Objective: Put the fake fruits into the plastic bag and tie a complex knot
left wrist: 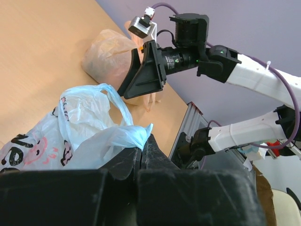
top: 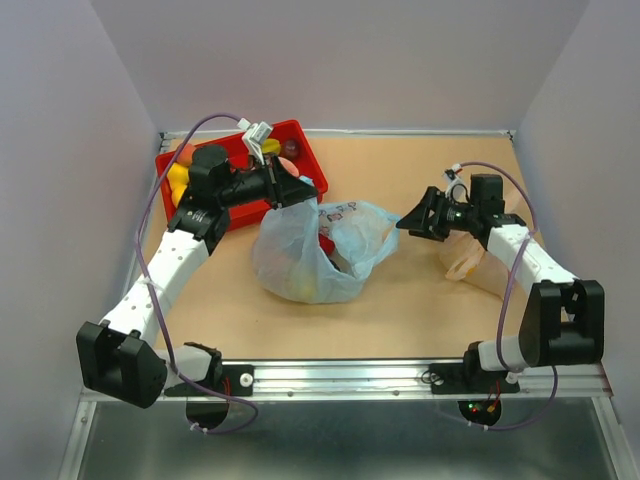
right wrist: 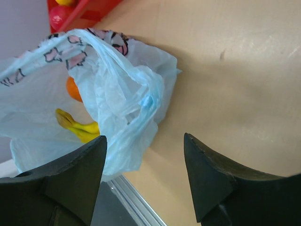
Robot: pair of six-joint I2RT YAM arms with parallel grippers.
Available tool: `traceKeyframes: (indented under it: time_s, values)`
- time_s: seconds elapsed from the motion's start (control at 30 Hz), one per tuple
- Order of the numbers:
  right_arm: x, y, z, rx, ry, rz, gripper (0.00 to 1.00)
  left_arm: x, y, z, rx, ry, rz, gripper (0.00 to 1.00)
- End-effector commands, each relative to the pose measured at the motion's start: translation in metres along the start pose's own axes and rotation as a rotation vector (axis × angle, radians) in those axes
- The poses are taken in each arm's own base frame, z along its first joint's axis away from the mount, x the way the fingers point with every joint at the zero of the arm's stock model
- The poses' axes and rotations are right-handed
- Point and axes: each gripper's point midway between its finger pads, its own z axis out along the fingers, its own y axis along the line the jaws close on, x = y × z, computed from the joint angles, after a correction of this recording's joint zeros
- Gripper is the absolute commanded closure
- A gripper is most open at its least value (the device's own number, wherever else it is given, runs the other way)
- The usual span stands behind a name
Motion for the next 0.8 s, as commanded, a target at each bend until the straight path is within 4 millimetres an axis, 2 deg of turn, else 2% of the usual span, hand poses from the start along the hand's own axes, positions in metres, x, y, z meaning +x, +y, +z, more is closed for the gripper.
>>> traceKeyframes:
  time_s: [0.0,0.1,0.13,0.23,0.37,0.53,0.67,0.77]
  values:
    - [-0.015,0.029,0.006,-0.166,-0.062,0.007,0.29,-0.011,-0.013,-0.006,0.036,-0.034,0.060,1.00]
    - [-0.004,0.022,0.012,-0.158,-0.035,0.050,0.34,-0.013,-0.011,-0.007,0.029,-0.040,0.061,1.00]
    - [-0.006,0.023,0.014,-0.169,-0.045,0.032,0.41,-0.013,-0.011,-0.007,0.028,-0.042,0.062,1.00]
    - [-0.014,0.029,0.013,-0.185,-0.056,0.016,0.53,-0.019,-0.014,-0.008,0.025,-0.051,0.069,1.00]
    - [-0.022,0.035,0.013,-0.202,-0.053,0.032,0.54,-0.023,-0.019,-0.011,0.029,-0.051,0.087,1.00]
    - [-0.012,0.019,0.023,-0.165,-0.030,0.083,0.46,-0.017,-0.015,-0.014,0.007,-0.044,0.082,1.00]
    - [-0.010,0.019,0.024,-0.170,-0.030,0.076,0.53,-0.017,-0.014,-0.016,0.000,-0.046,0.094,1.00]
    - [-0.012,0.021,0.028,-0.173,-0.025,0.090,0.53,-0.016,-0.011,-0.016,-0.009,-0.043,0.098,1.00]
